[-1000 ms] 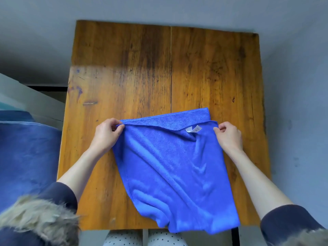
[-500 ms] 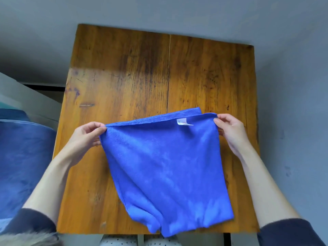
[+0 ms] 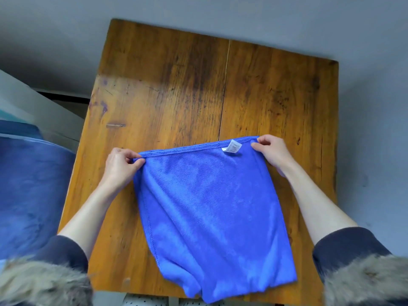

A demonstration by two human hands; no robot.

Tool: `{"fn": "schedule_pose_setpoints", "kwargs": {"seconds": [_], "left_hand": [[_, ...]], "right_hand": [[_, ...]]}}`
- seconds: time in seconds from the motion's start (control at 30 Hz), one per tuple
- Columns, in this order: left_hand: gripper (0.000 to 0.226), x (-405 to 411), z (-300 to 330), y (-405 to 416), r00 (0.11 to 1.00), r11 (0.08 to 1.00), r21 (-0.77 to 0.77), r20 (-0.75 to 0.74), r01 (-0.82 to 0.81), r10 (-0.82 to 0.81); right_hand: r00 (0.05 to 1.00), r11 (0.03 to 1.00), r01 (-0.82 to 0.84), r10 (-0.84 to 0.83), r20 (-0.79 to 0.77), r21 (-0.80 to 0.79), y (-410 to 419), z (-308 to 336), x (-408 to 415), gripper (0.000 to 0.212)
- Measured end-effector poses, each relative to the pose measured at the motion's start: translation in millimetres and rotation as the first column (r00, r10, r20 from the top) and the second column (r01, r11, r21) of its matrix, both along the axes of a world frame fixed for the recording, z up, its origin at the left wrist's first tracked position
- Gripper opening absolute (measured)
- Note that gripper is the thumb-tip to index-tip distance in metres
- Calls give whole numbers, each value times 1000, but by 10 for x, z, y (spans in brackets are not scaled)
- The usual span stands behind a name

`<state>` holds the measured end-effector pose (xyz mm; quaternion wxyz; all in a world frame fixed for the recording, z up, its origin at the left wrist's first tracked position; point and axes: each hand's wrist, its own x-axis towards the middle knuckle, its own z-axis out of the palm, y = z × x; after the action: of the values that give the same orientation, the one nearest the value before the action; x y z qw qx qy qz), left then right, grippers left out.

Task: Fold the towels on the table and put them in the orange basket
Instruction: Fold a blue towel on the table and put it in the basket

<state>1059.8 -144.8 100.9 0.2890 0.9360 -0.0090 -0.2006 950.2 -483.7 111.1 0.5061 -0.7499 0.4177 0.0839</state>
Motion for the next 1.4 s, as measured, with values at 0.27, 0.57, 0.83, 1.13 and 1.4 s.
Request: {"fn": "schedule_pose_setpoints", "kwargs": {"seconds": [0.27, 0.57, 0.83, 1.13, 1.4], "left_hand": [[5, 45, 72, 27, 985, 998, -38, -168, -47, 40], [6, 59, 480, 181, 776, 865, -363, -628, -347, 47], [9, 278, 1503, 309, 874, 705, -682, -446, -194, -190], [14, 610, 2962, 348, 938, 626, -769, -110, 130, -330], [7, 597, 3879, 407, 940, 589, -737, 314, 330, -133]], "right_hand": [[997, 998, 64, -66, 47, 28, 83, 167, -41, 4], [956, 981, 179, -191, 222, 74, 256, 1109, -448, 8], [791, 917, 381, -390, 471, 121, 447, 2176, -824, 14], [596, 905, 377, -399, 697, 196, 460, 3183, -730, 18], [538, 947, 273, -298, 789, 171, 334, 3720, -612, 14]]}}
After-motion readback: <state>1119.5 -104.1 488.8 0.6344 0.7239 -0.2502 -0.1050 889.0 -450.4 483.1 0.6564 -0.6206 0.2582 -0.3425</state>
